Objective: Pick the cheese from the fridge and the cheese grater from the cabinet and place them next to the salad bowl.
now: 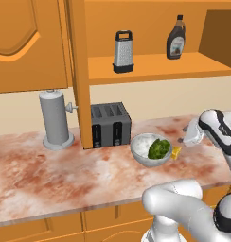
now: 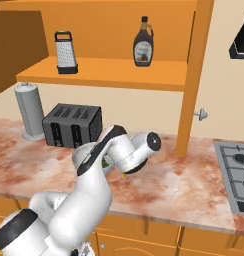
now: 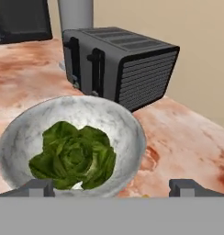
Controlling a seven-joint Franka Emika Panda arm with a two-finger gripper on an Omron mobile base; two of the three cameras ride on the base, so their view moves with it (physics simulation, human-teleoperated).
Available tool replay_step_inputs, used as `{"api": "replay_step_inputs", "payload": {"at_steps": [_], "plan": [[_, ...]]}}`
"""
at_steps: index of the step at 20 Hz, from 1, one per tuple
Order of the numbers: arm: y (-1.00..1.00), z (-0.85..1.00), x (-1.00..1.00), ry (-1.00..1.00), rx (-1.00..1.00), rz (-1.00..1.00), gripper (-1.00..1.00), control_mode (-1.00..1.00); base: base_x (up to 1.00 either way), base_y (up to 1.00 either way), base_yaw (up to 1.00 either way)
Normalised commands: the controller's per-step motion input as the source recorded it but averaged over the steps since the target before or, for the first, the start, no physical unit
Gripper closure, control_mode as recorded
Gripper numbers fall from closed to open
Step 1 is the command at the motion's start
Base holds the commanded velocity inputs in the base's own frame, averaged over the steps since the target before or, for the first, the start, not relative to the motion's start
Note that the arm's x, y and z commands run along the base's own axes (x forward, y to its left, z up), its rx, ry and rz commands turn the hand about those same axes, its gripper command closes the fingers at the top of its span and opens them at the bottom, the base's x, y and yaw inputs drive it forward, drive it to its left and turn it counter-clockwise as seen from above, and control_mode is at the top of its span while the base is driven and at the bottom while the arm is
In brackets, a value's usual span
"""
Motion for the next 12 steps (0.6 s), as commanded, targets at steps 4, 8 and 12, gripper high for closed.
{"api": "replay_step_inputs", "payload": {"at_steps": [4, 8, 12], "plan": [[0.34, 0.64, -0.47, 0.07, 0.0, -0.35, -1.0, -1.0, 0.0, 0.0, 0.0], [0.15, 0.83, -0.38, 0.11, 0.0, -0.26, -1.0, -1.0, 0.0, 0.0, 0.0], [0.03, 0.85, -0.43, 0.05, 0.0, -0.25, -1.0, -1.0, 0.0, 0.0, 0.0]]}}
